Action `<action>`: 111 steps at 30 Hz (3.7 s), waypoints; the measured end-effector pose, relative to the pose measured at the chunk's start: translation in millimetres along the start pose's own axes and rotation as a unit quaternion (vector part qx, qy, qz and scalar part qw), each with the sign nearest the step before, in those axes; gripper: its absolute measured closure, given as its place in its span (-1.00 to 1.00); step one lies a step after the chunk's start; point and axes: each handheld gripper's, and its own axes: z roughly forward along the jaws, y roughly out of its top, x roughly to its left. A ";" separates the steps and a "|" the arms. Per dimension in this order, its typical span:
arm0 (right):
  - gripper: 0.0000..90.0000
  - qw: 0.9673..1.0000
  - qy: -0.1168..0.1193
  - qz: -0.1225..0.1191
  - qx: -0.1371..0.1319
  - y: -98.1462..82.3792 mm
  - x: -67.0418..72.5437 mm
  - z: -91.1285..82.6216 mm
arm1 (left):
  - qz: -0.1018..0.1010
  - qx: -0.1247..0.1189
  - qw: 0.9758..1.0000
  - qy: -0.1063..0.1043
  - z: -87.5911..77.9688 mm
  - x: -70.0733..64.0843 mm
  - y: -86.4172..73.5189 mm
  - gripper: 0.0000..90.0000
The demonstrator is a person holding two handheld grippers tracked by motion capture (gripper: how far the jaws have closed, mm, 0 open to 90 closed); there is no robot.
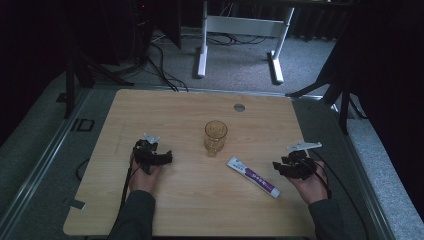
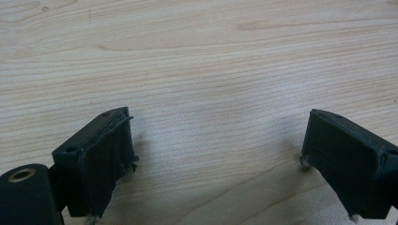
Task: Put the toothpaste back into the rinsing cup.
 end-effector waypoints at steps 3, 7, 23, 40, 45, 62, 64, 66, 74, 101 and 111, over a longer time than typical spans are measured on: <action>0.22 1.000 0.004 0.000 0.002 0.8 1.0 -0.5 | 0.000 0.000 1.000 0.000 0.0 0.0 0.0 -0.80; 0.23 1.000 0.009 -0.009 0.007 4.2 3.7 -1.5 | 0.000 0.000 1.000 0.000 0.0 0.0 0.0 -0.80; 0.23 0.999 0.017 -0.037 0.027 14.1 11.0 -3.0 | 0.000 0.000 1.000 0.000 0.1 -0.1 0.2 -0.80; 0.25 0.996 0.029 -0.061 0.051 21.7 19.6 1.3 | 0.000 0.000 1.000 0.000 0.1 -0.1 0.2 -0.80; 0.25 0.996 0.032 -0.067 0.056 24.3 22.0 2.4 | 0.000 0.000 1.000 0.000 0.1 -0.1 0.2 -0.80; 0.25 0.993 0.037 -0.083 0.079 31.6 30.9 11.2 | 0.000 0.000 1.000 0.000 0.2 -0.1 0.1 -0.80; 0.25 0.992 0.039 -0.083 0.081 32.8 31.7 11.9 | 0.000 0.000 1.000 0.000 0.1 -0.1 0.1 -0.80; 0.25 0.992 0.040 -0.087 0.081 33.8 32.1 12.5 | 0.000 0.000 1.000 0.000 0.1 -0.1 0.2 -0.80; 0.25 0.990 0.044 -0.092 0.093 37.6 32.9 14.3 | 0.000 0.000 1.000 0.000 0.1 -0.1 0.2 -0.80; 0.24 0.984 0.050 -0.113 0.126 46.9 39.2 19.3 | 0.000 0.000 1.000 0.000 0.1 -0.1 0.2 -0.80; 0.24 0.982 0.051 -0.118 0.137 48.8 41.2 21.7 | 0.000 0.000 1.000 0.000 0.1 -0.1 0.2 -0.80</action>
